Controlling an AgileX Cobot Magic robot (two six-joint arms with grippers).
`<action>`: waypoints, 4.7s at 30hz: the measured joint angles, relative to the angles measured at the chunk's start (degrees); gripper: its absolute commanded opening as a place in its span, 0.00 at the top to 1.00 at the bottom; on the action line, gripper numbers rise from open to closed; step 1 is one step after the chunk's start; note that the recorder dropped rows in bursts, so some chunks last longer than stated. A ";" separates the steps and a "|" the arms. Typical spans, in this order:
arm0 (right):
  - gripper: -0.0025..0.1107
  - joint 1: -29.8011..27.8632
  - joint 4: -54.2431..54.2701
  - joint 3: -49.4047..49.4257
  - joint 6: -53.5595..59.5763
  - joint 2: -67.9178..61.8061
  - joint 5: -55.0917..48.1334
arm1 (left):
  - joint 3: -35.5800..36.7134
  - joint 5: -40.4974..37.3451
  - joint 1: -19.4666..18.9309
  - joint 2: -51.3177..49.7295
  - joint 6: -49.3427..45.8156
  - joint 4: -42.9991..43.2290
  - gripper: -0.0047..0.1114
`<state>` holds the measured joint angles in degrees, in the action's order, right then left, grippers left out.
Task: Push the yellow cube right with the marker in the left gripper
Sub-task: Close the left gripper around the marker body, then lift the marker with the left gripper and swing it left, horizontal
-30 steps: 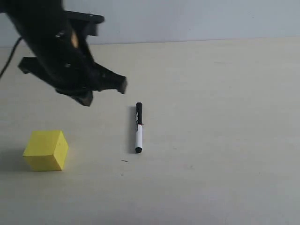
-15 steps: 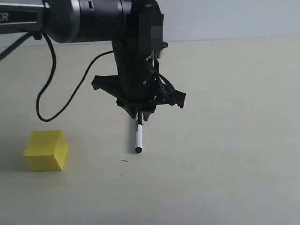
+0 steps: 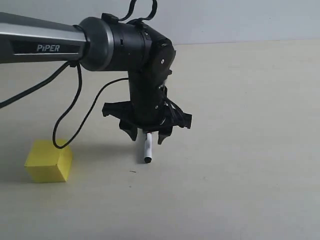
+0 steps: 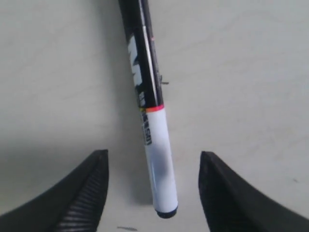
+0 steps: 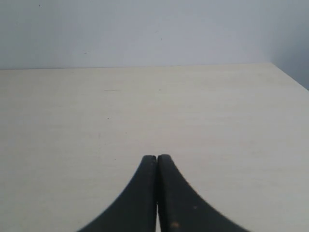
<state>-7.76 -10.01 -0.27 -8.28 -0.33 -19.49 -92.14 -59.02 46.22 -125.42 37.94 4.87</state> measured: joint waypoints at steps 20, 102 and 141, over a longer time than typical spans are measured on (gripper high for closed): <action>0.98 0.00 0.00 0.00 0.00 0.00 0.00 | -0.04 3.06 -1.58 -3.44 0.34 -2.45 0.48; 0.98 0.00 0.00 0.00 0.00 0.00 0.00 | 43.54 9.13 -43.67 44.12 -95.22 22.90 0.96; 0.98 0.00 0.00 0.00 0.00 0.00 0.00 | 48.36 21.79 -51.32 32.60 -122.96 6.15 0.96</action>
<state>-7.76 -10.01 -0.27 -8.28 -0.33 -19.49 -43.78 -37.22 -5.09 -92.82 -85.01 11.02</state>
